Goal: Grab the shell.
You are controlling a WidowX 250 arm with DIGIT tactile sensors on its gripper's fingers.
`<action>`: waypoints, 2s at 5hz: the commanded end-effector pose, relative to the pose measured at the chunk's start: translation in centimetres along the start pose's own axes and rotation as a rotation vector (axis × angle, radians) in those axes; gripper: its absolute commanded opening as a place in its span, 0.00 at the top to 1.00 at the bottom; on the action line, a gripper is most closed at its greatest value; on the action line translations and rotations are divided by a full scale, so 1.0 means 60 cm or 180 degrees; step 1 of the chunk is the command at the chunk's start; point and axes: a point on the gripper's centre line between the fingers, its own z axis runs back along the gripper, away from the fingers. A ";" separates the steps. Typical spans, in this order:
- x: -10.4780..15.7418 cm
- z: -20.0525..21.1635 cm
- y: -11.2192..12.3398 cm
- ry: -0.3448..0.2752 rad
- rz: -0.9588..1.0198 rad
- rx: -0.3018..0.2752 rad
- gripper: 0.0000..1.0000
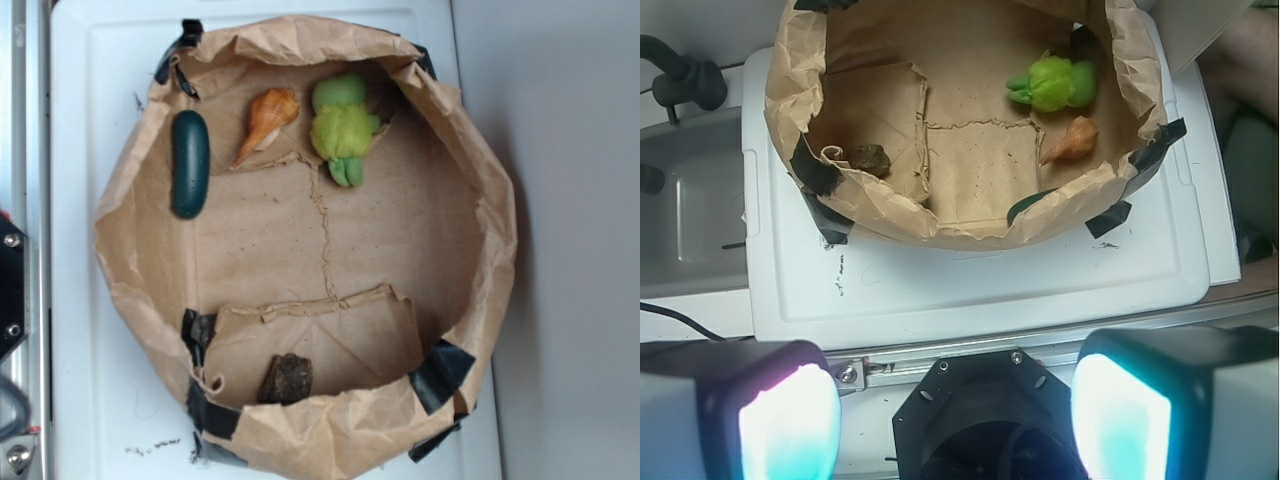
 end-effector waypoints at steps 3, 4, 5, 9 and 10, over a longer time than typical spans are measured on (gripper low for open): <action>0.123 -0.033 -0.024 -0.0413 0.0059 0.0219 0.00; 0.206 -0.047 0.001 -0.0245 0.0055 0.0160 0.00; 0.206 -0.047 0.001 -0.0245 0.0055 0.0160 0.00; 0.207 -0.157 0.075 -0.0301 -0.0283 0.0173 0.00; 0.224 -0.201 0.098 -0.0204 -0.0265 0.0264 0.00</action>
